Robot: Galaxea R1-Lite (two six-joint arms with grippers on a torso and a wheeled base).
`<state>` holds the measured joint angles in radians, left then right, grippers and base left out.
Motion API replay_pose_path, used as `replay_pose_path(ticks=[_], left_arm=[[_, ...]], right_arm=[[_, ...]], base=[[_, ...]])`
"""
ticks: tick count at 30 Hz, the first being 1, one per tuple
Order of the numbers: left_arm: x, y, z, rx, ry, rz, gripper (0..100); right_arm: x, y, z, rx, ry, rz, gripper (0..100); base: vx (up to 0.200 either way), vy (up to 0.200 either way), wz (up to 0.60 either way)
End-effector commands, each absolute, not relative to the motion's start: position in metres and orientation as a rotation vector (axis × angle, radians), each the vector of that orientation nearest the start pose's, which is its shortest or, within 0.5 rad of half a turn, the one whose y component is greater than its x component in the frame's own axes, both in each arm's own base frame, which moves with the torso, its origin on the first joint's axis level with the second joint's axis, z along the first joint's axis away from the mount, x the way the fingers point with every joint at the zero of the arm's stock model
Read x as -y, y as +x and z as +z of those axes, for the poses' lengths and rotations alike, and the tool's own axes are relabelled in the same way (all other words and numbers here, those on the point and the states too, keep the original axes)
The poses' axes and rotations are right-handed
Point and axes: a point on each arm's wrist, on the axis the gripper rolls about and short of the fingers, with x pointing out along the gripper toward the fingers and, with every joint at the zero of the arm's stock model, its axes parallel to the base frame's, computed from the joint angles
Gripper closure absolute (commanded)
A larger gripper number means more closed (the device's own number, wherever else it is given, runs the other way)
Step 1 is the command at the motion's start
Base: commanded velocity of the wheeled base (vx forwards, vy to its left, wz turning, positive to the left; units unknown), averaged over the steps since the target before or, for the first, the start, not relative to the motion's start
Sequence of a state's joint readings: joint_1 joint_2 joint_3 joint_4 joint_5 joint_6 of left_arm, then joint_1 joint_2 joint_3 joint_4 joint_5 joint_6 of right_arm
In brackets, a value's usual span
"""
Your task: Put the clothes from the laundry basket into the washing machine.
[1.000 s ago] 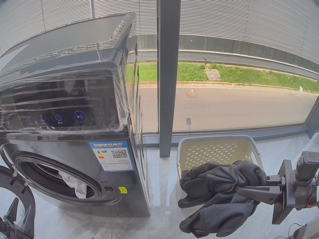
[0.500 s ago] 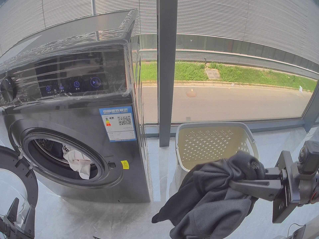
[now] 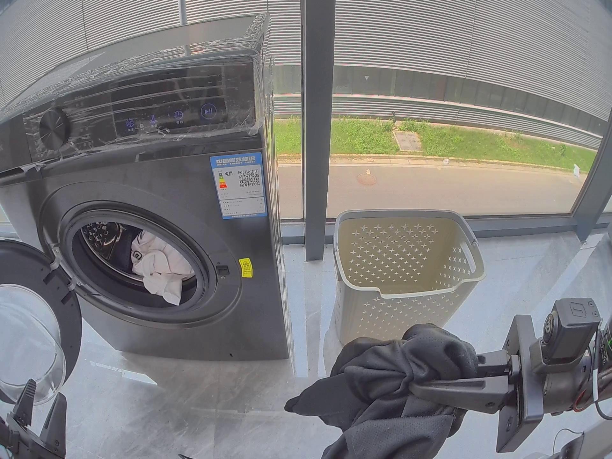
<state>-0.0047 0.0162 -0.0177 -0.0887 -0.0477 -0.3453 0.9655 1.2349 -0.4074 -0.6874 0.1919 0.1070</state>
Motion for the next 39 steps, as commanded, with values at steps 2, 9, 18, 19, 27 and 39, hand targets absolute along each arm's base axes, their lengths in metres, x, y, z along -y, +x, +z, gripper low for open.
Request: replay_pose_path(ticks=[2,9,18,19,27,39], left_arm=[[0.001,-0.023,0.085,0.080,-0.347,-0.067,0],[0.001,-0.023,0.085,0.081,-0.375,-0.067,0],[0.006,-0.036,0.126,0.294,-0.116,-0.277,0],[0.007,-0.043,0.144,0.340,-0.092,-0.320,0],[0.014,-0.031,0.198,0.223,-0.001,-0.750,0],[0.022,0.042,0.196,-0.002,0.116,-1.056,0]], right_arm=[[-0.155,0.102,0.187,-0.227,0.027,1.148,100],[-0.157,0.104,0.186,-0.237,0.023,1.139,100],[-0.162,0.116,0.189,-0.231,0.028,1.081,100],[-0.165,0.118,0.191,-0.229,0.028,1.074,100],[-0.179,0.147,0.197,-0.221,0.035,0.990,100],[-0.185,0.165,0.210,-0.177,0.057,0.954,100]], base=[[-0.100,0.000,0.00],[0.000,0.000,0.00],[0.000,0.000,0.00],[0.000,0.000,0.00],[0.000,0.000,0.00],[0.000,0.000,0.00]])
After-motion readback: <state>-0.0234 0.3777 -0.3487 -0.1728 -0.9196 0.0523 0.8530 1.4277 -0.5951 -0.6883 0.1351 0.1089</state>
